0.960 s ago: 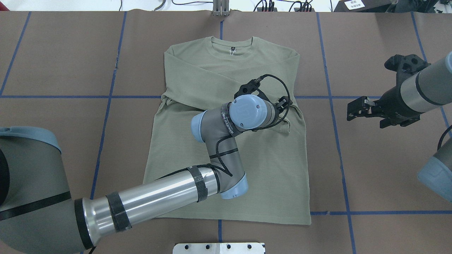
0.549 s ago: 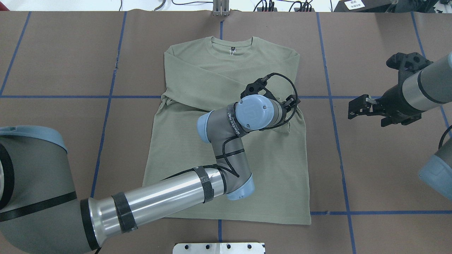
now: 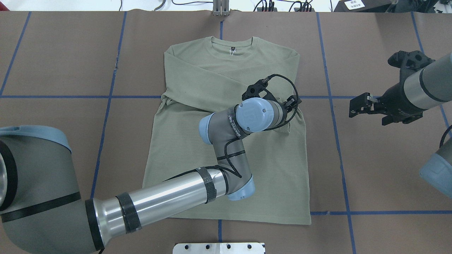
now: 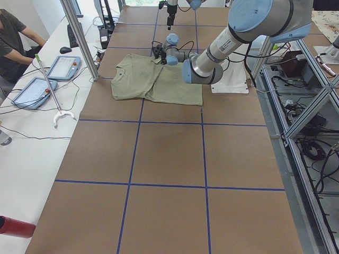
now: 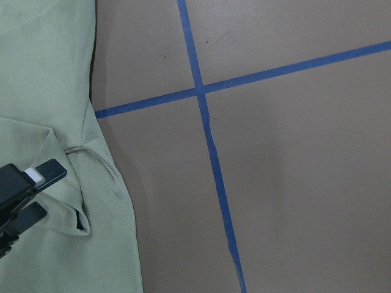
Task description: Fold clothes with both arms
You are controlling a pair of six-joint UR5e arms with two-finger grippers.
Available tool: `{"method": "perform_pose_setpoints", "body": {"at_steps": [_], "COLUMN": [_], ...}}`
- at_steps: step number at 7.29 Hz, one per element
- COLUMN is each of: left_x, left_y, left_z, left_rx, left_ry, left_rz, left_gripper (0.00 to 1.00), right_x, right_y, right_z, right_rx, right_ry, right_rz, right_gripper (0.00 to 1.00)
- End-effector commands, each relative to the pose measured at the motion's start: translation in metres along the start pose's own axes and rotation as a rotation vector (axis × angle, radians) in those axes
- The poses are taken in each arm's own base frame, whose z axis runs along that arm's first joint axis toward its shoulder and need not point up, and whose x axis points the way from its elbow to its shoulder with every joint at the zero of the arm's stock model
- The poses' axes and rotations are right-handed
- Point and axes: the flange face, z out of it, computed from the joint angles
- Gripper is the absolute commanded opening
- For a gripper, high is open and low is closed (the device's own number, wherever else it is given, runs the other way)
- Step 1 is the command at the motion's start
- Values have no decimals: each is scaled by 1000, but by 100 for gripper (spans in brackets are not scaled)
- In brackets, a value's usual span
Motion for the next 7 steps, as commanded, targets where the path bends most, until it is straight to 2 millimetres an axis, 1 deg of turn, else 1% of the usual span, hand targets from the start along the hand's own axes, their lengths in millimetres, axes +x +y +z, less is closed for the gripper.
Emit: {"method": "perform_pose_setpoints", "body": {"at_steps": [1,2,3,4,5,6,7], "left_x": [11,13,16,30,51,69,76], "left_y": [4,6,10,21,42,56,59], "left_z": [2,10,10,4,-5,-14,-18], "left_rx": [-5,-9,-15,-29,-53,-69,-77], "left_ry": [19,26,35,55,80,104,124], "left_rz": [0,0,2,2,4,5,4], "left_gripper": [100,100,100,100,100,100,100], "right_x": [0,1,1,0,1,4,9], "right_y": [0,0,0,0,-2,-2,-5], "right_z": [0,0,0,0,-1,-3,-8], "right_rx": [0,0,-1,0,3,-7,-27], "right_ry": [0,1,2,1,1,-5,-21], "right_rz": [0,1,2,1,4,11,25], "right_gripper": [100,100,100,100,100,100,100]}}
